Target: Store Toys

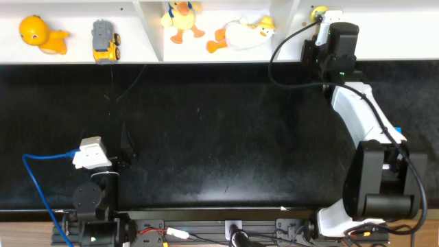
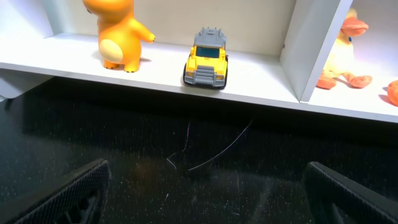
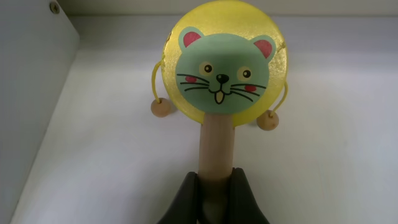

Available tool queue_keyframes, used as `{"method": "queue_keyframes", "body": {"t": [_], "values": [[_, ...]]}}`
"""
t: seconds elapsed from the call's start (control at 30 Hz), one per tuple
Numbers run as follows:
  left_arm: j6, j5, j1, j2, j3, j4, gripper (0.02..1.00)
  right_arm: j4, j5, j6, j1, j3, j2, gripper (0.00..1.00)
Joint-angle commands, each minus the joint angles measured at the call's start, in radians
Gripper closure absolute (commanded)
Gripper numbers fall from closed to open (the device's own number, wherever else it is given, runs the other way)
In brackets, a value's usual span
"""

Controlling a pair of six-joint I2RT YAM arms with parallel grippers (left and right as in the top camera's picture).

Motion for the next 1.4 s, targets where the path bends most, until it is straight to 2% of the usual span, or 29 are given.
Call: {"method": "queue_keyframes", "body": {"t": [0.03,0.27,0.33,0.43,0.6,0.8,0.87,0.93,1.03,1.1,1.4], "values": [[0.021,0.013,-0.001,-0.012,-0.009,0.002,0.02,0.011,-0.011,0.014,-0.002,-0.003,0.004,0.952],[0.021,0.013,-0.001,-0.012,-0.009,0.002,0.02,0.012,-0.01,0.023,-0.001,-0.003,0.004,0.95],[0.021,0.013,-0.001,-0.012,-0.009,0.002,0.02,0.013,-0.006,0.033,-0.002,-0.003,0.004,0.884],[0.021,0.013,-0.001,-0.012,-0.009,0.002,0.023,0.013,-0.006,0.033,-0.001,-0.003,0.004,0.84],[0.021,0.013,-0.001,-0.012,-0.009,0.002,0.02,0.013,-0.007,0.033,-0.001,-0.003,0.004,0.84],[0.021,0.013,-0.001,-0.012,-0.009,0.002,0.02,0.013,-0.007,0.033,-0.001,-0.003,0.004,0.792],[0.021,0.013,-0.001,-0.012,-0.009,0.002,0.02,0.013,-0.007,0.033,-0.001,-0.003,0.004,0.75],[0.021,0.013,-0.001,-0.012,-0.009,0.002,0.02,0.012,-0.007,0.042,-0.001,-0.003,0.002,0.638],[0.021,0.013,-0.001,-0.012,-0.009,0.002,0.023,-0.004,-0.007,0.073,0.0,-0.002,-0.023,0.586],[0.021,0.013,-0.001,-0.012,-0.009,0.002,0.02,-0.029,-0.007,0.091,0.002,-0.002,-0.061,0.531],[0.021,0.013,-0.001,-0.012,-0.009,0.002,0.02,-0.306,0.004,0.093,0.02,-0.002,-0.288,0.542]]}}
